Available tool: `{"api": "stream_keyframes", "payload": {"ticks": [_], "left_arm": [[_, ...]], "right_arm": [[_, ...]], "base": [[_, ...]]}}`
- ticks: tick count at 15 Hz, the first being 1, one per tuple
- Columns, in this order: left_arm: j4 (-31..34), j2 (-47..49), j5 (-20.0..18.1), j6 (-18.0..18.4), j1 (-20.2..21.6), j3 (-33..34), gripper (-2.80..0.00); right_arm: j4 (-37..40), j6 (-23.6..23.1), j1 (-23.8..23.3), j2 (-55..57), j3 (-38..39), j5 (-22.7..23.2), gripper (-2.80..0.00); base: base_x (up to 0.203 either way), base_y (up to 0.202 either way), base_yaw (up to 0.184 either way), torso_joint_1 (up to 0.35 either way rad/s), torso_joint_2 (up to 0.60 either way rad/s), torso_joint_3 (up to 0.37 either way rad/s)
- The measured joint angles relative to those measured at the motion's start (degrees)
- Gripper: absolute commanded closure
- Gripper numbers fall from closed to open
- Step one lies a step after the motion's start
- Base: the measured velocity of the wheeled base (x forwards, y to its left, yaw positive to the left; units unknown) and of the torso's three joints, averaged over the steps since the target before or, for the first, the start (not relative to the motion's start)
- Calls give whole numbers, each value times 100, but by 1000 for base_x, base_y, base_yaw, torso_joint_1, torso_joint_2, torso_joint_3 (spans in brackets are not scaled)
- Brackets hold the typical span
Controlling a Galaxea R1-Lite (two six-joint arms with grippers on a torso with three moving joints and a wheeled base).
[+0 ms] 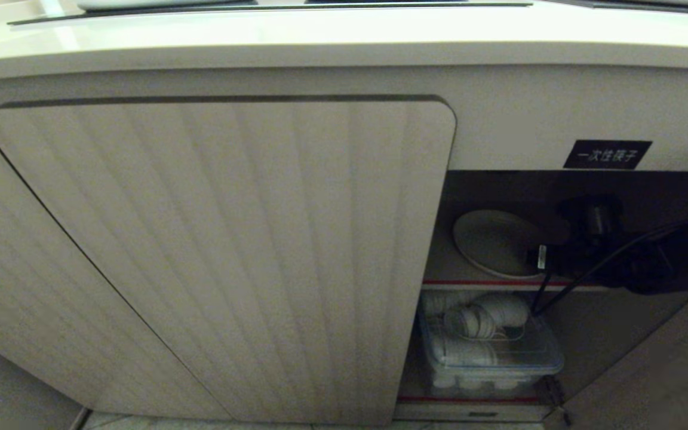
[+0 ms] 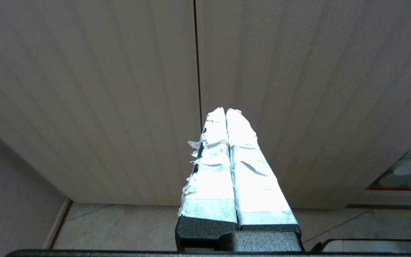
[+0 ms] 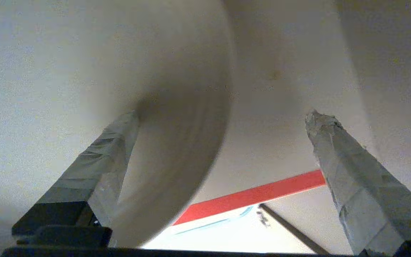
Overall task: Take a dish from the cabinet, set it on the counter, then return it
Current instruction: Take the plate from the cabinet
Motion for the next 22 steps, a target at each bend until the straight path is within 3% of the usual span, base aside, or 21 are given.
{"api": "stream_keyframes", "payload": {"ticks": [22], "left_arm": [[0, 0, 0, -2, 0, 0, 0]], "right_arm": [[358, 6, -77, -2, -190, 228, -280]], "base": [[0, 0, 0, 0, 0, 0]]}}
